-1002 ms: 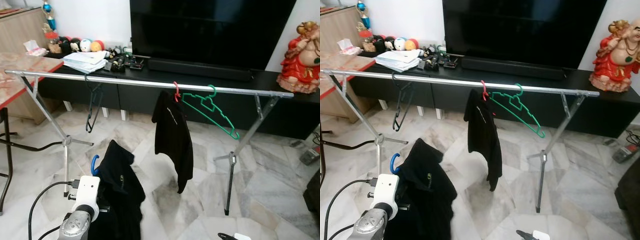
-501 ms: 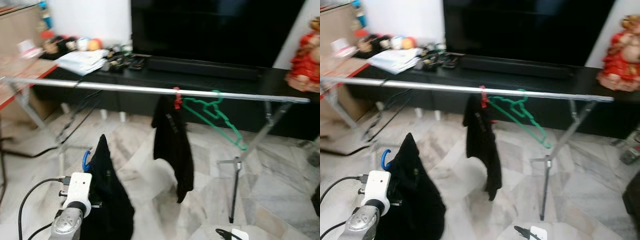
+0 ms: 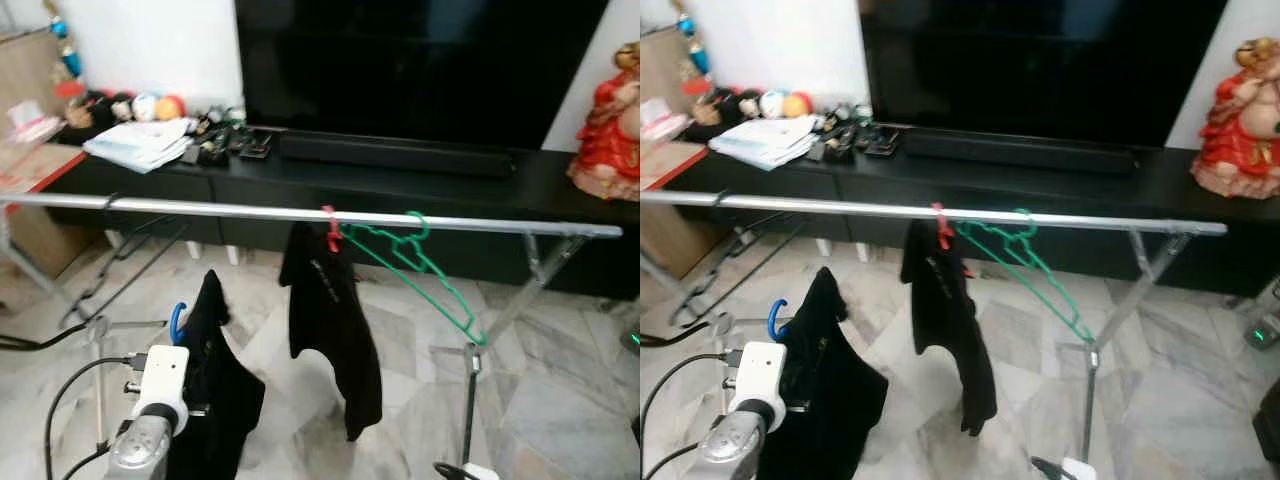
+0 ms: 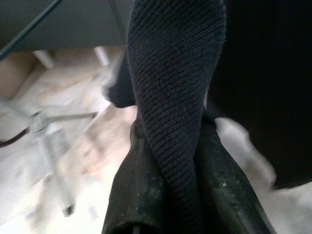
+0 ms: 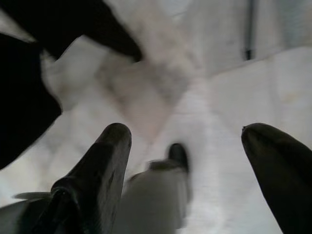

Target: Hang hanger

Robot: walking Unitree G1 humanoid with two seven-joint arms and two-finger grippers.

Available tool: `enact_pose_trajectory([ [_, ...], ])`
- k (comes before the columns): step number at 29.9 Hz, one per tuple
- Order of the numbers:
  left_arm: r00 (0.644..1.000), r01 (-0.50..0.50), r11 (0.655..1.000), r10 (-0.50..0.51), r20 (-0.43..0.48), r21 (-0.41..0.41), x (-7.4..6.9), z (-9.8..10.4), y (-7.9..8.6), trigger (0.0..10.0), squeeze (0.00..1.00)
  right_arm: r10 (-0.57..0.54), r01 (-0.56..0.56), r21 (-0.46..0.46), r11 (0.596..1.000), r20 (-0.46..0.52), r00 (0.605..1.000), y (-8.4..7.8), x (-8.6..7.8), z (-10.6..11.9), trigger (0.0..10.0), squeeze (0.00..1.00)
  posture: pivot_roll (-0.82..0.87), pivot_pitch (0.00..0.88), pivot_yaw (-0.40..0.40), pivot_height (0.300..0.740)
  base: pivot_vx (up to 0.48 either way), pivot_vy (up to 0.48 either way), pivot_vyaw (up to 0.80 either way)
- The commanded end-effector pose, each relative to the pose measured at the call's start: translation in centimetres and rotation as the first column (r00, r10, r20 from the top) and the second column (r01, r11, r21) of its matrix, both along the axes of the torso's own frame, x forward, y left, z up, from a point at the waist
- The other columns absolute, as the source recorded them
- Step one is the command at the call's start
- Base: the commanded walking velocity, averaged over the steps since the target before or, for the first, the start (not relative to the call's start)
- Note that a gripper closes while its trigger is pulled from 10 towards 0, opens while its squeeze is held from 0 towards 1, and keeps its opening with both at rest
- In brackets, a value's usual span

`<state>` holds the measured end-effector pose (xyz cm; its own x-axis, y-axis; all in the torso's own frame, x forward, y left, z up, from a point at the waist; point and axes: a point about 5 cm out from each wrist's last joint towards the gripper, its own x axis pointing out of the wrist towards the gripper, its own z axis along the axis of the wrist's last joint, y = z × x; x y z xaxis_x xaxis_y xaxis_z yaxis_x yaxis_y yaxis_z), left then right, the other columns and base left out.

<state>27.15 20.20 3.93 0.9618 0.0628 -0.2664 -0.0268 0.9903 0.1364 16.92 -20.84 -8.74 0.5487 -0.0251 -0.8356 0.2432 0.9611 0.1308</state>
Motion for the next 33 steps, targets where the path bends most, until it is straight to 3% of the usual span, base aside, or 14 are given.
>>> enact_pose_trajectory([
  [1,0.999,-0.019,1.0,0.018,0.047,0.018,0.2,0.9,0.9,10.0,0.0,0.019,-0.019,0.012,1.0,0.015,1.0,0.5,0.6,0.2,10.0,0.0,0.06,0.058,-0.013,0.74,0.401,0.0,0.0],
  [9,0.999,-0.017,1.0,0.016,0.052,0.016,0.4,0.9,0.7,10.0,0.0,0.018,-0.018,0.02,1.0,0.003,1.0,0.3,0.0,0.0,10.0,0.0,0.06,0.062,-0.011,0.74,0.408,0.0,0.0],
  [14,0.998,-0.042,0.999,0.04,0.05,0.027,0.3,0.9,0.9,10.0,0.0,0.035,-0.035,0.036,0.999,0.001,0.999,2.1,0.3,-0.2,10.0,0.0,0.06,0.072,-0.011,0.74,0.363,0.0,0.0],
  [21,0.997,-0.056,0.998,0.054,0.053,0.036,-0.1,0.8,1.4,10.0,0.0,0.061,-0.06,0.05,0.997,-0.002,0.998,4.1,0.6,-0.3,10.0,0.0,0.06,0.079,-0.016,0.74,0.0,0.0,0.0],
  [25,0.998,0.051,0.998,-0.052,0.045,0.024,-0.7,0.8,1.5,10.0,0.0,0.069,-0.069,0.056,0.996,-0.004,0.998,4.9,0.5,-0.4,10.0,0.0,0.06,0.083,-0.017,0.74,0.0,0.0,0.0],
  [26,0.991,0.13,0.991,-0.131,0.016,0.015,-1.4,0.7,2.1,10.0,0.0,0.09,-0.089,0.053,0.995,-0.009,0.996,5.3,0.5,-0.4,10.0,0.0,0.07,0.088,-0.017,0.74,0.0,0.0,0.0],
  [33,0.976,0.216,0.974,-0.216,0.001,0.069,-2.4,1.7,4.6,10.0,0.0,0.107,-0.107,0.053,0.993,-0.007,0.994,6.0,0.6,-0.4,10.0,0.0,0.07,0.091,-0.015,0.74,0.0,0.0,0.0],
])
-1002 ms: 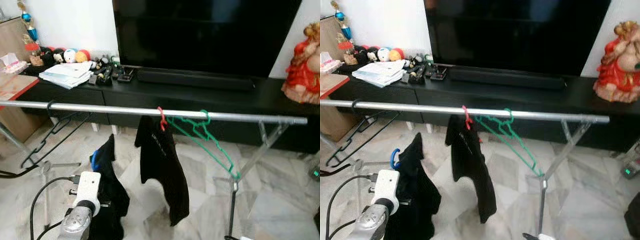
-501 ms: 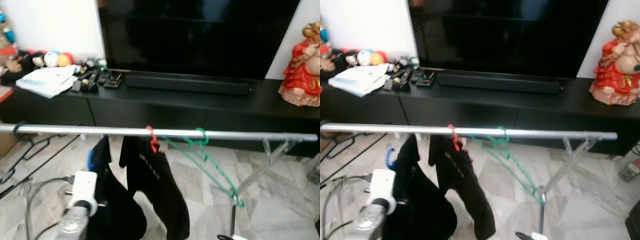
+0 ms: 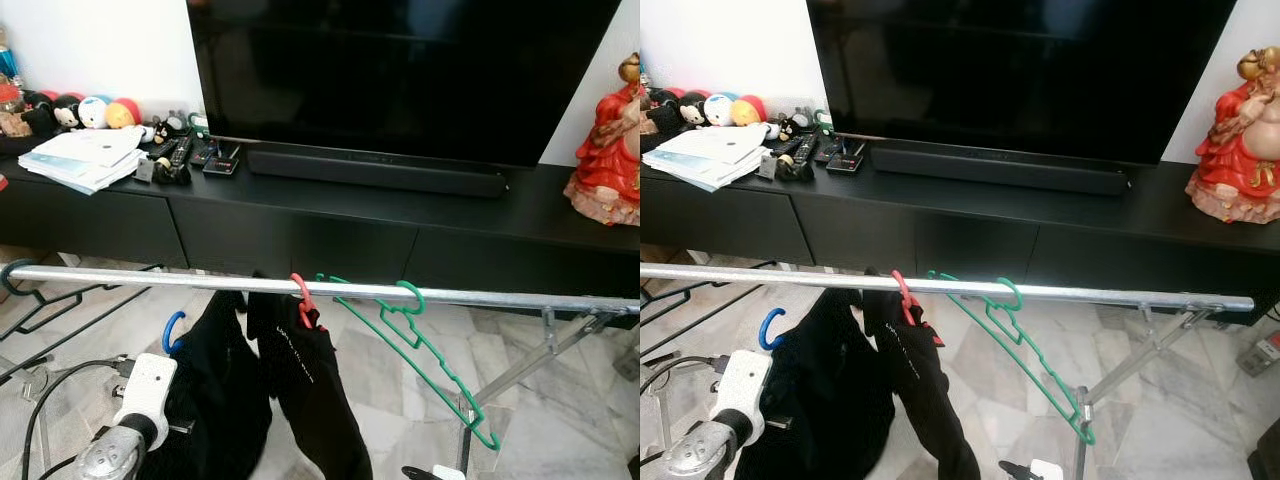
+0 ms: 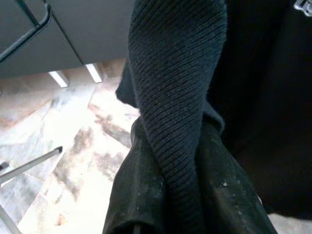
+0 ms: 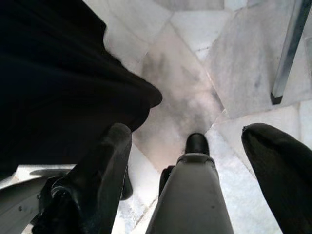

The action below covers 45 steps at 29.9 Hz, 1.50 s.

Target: Hang hanger

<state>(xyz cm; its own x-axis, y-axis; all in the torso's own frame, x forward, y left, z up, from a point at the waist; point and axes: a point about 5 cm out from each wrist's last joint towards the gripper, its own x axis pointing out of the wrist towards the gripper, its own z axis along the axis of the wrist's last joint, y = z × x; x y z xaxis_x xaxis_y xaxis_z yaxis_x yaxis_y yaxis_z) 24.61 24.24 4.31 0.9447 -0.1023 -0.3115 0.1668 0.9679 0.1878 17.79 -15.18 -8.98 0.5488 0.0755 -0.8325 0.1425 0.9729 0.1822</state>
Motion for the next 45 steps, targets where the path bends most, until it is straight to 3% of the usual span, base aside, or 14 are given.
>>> enact_pose_trajectory([
  [1,0.997,0.056,0.998,-0.058,0.056,0.036,0.0,1.7,0.9,10.0,0.0,0.009,-0.009,0.001,1.0,-0.011,1.0,0.5,-0.1,-0.1,10.0,0.0,0.07,0.093,-0.016,0.74,0.0,0.0,0.0],
  [9,0.974,0.118,0.991,-0.129,0.189,0.067,1.1,5.1,0.8,10.0,0.0,0.021,-0.021,-0.004,1.0,-0.009,1.0,0.6,-0.1,-0.1,10.0,0.0,0.07,0.095,-0.019,0.74,0.0,0.0,0.0],
  [15,0.967,0.1,0.994,-0.108,0.23,0.043,2.0,6.1,0.6,10.0,0.0,0.025,-0.026,-0.006,1.0,-0.009,1.0,0.5,-0.1,-0.1,10.0,0.0,0.06,0.097,-0.017,0.74,0.0,0.0,0.0],
  [27,0.987,0.009,1.0,-0.013,0.159,0.029,4.2,5.2,0.1,10.0,0.0,0.022,-0.022,-0.011,1.0,-0.013,1.0,0.5,-0.2,-0.1,10.0,0.0,0.06,0.097,-0.006,0.74,0.0,0.0,0.0],
  [37,0.982,-0.141,0.99,0.136,0.134,0.024,6.0,5.1,1.9,10.0,0.0,0.027,-0.028,-0.023,0.999,-0.012,1.0,0.5,-0.1,-0.1,10.0,0.0,0.05,0.093,0.0,0.74,0.0,0.0,0.0],
  [39,0.979,-0.18,0.982,0.173,0.108,0.054,6.6,5.0,2.4,10.0,0.0,0.014,-0.014,-0.027,1.0,-0.012,1.0,0.4,-0.1,-0.1,10.0,0.0,0.05,0.093,0.005,0.74,0.0,0.0,0.0],
  [45,0.981,-0.188,0.979,0.183,0.069,0.073,7.6,4.7,2.5,10.0,0.0,0.009,-0.01,-0.027,1.0,-0.014,1.0,0.3,-0.2,-0.1,10.0,0.0,0.05,0.09,0.004,0.74,0.0,0.0,0.0],
])
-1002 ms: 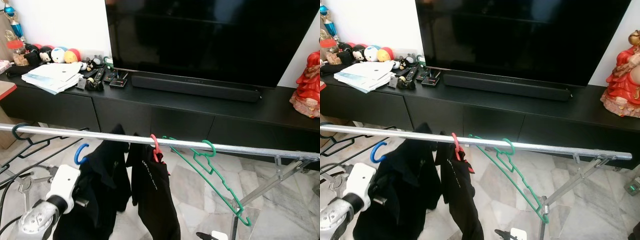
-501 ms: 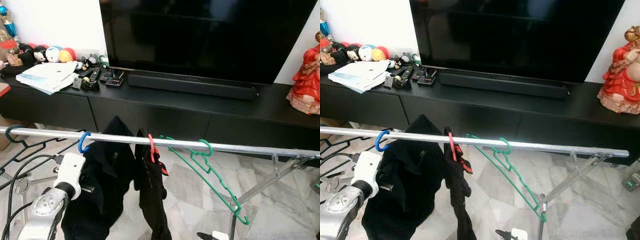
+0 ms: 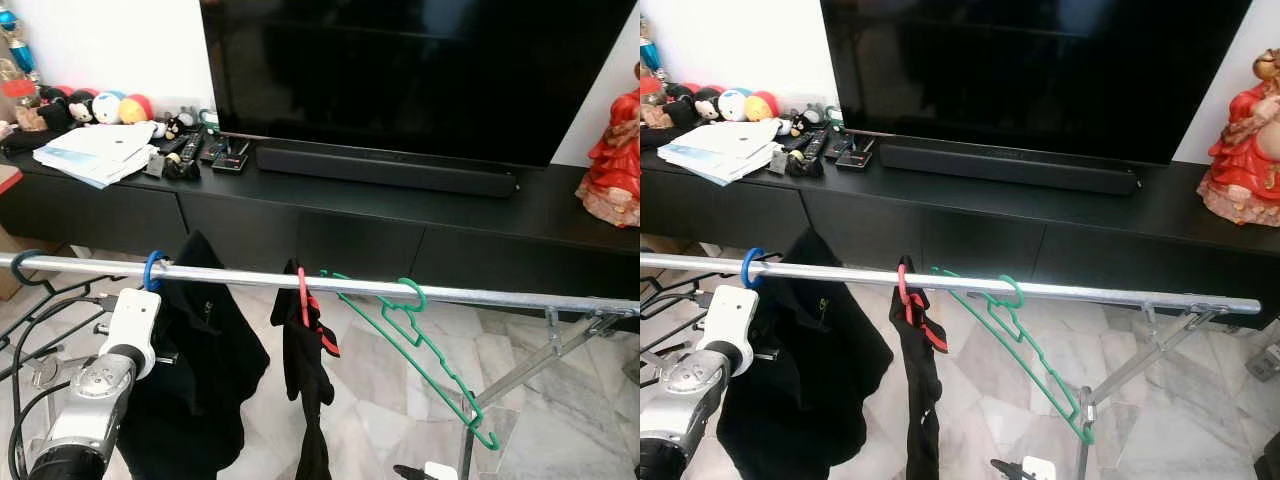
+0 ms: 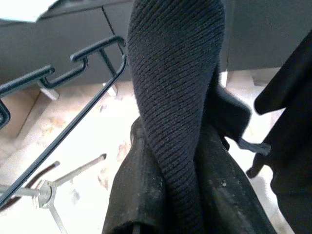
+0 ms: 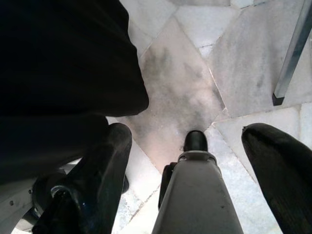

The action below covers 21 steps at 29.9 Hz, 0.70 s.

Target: Hang hanger

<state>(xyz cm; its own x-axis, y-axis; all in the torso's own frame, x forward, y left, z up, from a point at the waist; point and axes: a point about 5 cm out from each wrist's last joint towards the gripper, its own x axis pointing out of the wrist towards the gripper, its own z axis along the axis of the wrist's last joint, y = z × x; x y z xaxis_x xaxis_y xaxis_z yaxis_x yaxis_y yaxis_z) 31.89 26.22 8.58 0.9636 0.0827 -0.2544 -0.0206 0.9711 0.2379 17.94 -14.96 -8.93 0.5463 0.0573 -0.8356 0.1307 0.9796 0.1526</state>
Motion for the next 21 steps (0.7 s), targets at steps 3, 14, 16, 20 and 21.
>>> enact_pose_trajectory([
  [3,0.998,0.032,0.998,-0.03,-0.058,0.046,0.5,-0.2,-0.1,10.0,0.0,-0.002,0.002,0.002,1.0,-0.012,1.0,0.1,-0.3,-0.2,10.0,0.0,0.05,0.089,0.005,0.74,0.0,0.0,0.0],
  [14,0.981,0.102,0.994,-0.092,-0.169,0.051,-0.7,-3.7,-2.4,10.0,0.0,-0.006,0.006,-0.009,1.0,-0.011,1.0,-0.1,-0.3,-0.2,10.0,0.0,0.04,0.084,-0.001,0.74,0.0,0.0,0.0],
  [16,0.984,0.099,0.994,-0.091,-0.151,0.049,-0.8,-3.6,-2.4,10.0,0.0,-0.004,0.004,-0.01,1.0,-0.011,1.0,-0.1,-0.4,-0.2,10.0,0.0,0.05,0.084,-0.002,0.74,0.0,0.0,0.0],
  [20,0.996,0.073,0.997,-0.072,-0.047,0.016,-1.1,-2.8,-2.4,10.0,1.0,0.005,-0.005,-0.009,1.0,-0.015,1.0,0.0,-0.5,-0.2,10.0,0.0,0.05,0.074,-0.002,0.74,0.0,0.0,0.0],
  [21,0.997,0.07,0.998,-0.069,-0.021,0.012,-1.2,-2.5,-2.5,10.0,1.0,0.006,-0.006,-0.009,1.0,-0.015,1.0,0.0,-0.5,-0.2,10.0,0.0,0.05,0.072,-0.002,0.74,0.0,0.0,0.0],
])
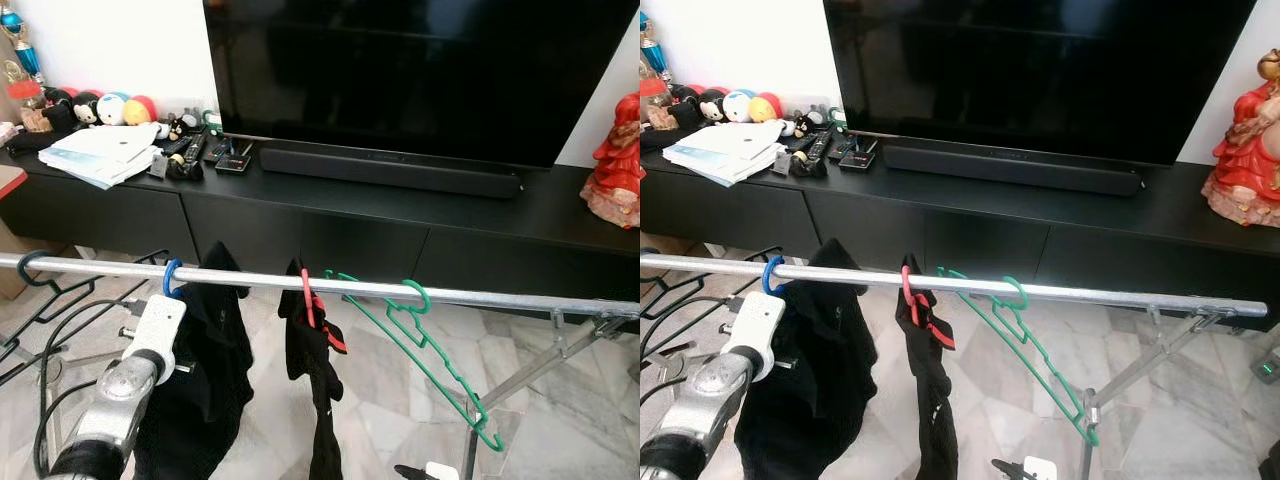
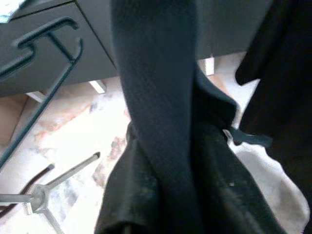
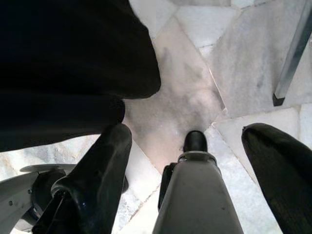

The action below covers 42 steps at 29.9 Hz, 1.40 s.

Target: Hang hanger

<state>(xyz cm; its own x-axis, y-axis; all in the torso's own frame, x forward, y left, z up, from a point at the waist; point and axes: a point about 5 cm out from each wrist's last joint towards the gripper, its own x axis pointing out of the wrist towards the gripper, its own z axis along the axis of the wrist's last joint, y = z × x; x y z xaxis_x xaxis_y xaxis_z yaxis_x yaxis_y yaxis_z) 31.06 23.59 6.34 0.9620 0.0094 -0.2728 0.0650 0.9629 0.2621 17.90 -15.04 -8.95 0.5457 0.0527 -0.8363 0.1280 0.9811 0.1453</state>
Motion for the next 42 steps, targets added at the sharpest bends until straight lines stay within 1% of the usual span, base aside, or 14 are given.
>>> enact_pose_trajectory([
  [1,1.0,-0.014,1.0,0.015,0.006,-0.014,-0.4,-0.2,0.2,10.0,1.0,0.003,-0.003,-0.002,1.0,-0.014,1.0,0.0,-0.4,-0.2,10.0,0.0,0.05,0.072,-0.002,0.74,0.0,0.0,0.0],
  [2,1.0,-0.015,1.0,0.015,0.01,-0.015,-0.5,-0.1,0.2,10.0,1.0,0.003,-0.004,-0.002,1.0,-0.014,1.0,0.0,-0.4,-0.2,10.0,0.0,0.05,0.072,-0.002,0.74,0.0,0.0,0.0],
  [4,0.999,-0.032,0.999,0.033,0.041,-0.026,-0.6,0.3,0.3,10.0,1.0,0.003,-0.003,-0.002,1.0,-0.014,1.0,0.0,-0.4,-0.2,10.0,0.0,0.05,0.068,-0.001,0.74,0.0,0.0,0.0],
  [6,0.996,-0.025,0.999,0.028,0.084,-0.036,-0.7,1.0,0.1,10.0,1.0,0.001,-0.001,-0.002,1.0,-0.014,1.0,0.0,-0.5,-0.2,10.0,0.0,0.05,0.068,-0.001,0.74,0.0,0.0,0.0],
  [11,0.993,-0.007,1.0,0.01,0.114,-0.026,-1.0,1.7,-0.2,10.0,1.0,0.002,-0.002,0.001,1.0,-0.014,1.0,0.0,-0.4,-0.2,10.0,0.0,0.05,0.074,-0.003,0.74,0.0,0.0,0.0],
  [16,0.985,-0.015,0.999,0.021,0.171,-0.037,-2.0,3.0,-0.3,10.0,1.0,0.002,-0.002,0.004,1.0,-0.014,1.0,0.0,-0.4,-0.2,10.0,0.0,0.05,0.082,-0.002,0.74,0.0,0.0,0.0],
  [18,0.984,-0.016,0.999,0.023,0.177,-0.039,-2.1,3.1,-0.3,10.0,1.0,0.002,-0.002,0.004,1.0,-0.014,1.0,0.0,-0.4,-0.2,10.0,0.0,0.05,0.082,-0.002,0.74,0.0,0.0,0.0],
  [23,0.971,-0.024,0.999,0.029,0.238,-0.022,-3.0,4.5,-0.4,10.0,1.0,-0.009,0.009,0.0,1.0,-0.013,1.0,-0.1,-0.3,-0.2,10.0,0.0,0.06,0.084,-0.007,0.74,0.0,0.0,0.0],
  [26,0.971,-0.025,0.999,0.029,0.239,-0.019,-3.2,4.7,-0.5,10.0,1.0,-0.017,0.017,0.0,1.0,-0.008,1.0,-0.1,-0.3,-0.1,10.0,0.0,0.06,0.083,-0.006,0.74,0.0,0.0,0.0],
  [31,0.975,-0.026,0.999,0.03,0.219,-0.02,-3.7,4.3,-0.7,10.0,1.0,-0.012,0.012,0.0,1.0,-0.008,1.0,-0.1,-0.2,-0.1,10.0,0.0,0.06,0.081,-0.003,0.74,0.0,0.0,0.0],
  [32,0.977,-0.035,0.999,0.038,0.21,-0.018,-3.8,4.1,-0.8,10.0,0.97,-0.011,0.011,0.001,1.0,-0.008,1.0,-0.1,-0.2,-0.1,10.0,0.0,0.06,0.081,-0.003,0.74,0.0,0.0,0.0],
  [33,0.977,-0.035,0.999,0.038,0.21,-0.018,-3.8,4.1,-0.8,10.0,0.97,-0.011,0.011,0.001,1.0,-0.008,1.0,-0.1,-0.2,-0.1,10.0,0.0,0.06,0.081,-0.003,0.74,0.0,0.0,0.0],
  [34,0.977,-0.038,0.999,0.041,0.207,-0.018,-3.9,4.0,-0.9,10.0,0.0,-0.01,0.01,0.001,1.0,-0.008,1.0,-0.1,-0.2,-0.1,10.0,0.0,0.06,0.083,-0.004,0.74,0.0,0.0,0.0],
  [42,0.977,-0.022,0.999,0.031,0.209,-0.046,-4.2,4.1,-1.6,10.0,0.0,-0.009,0.009,0.002,1.0,-0.008,1.0,-0.1,-0.3,-0.1,10.0,0.0,0.06,0.084,-0.006,0.74,0.0,0.0,0.0],
])
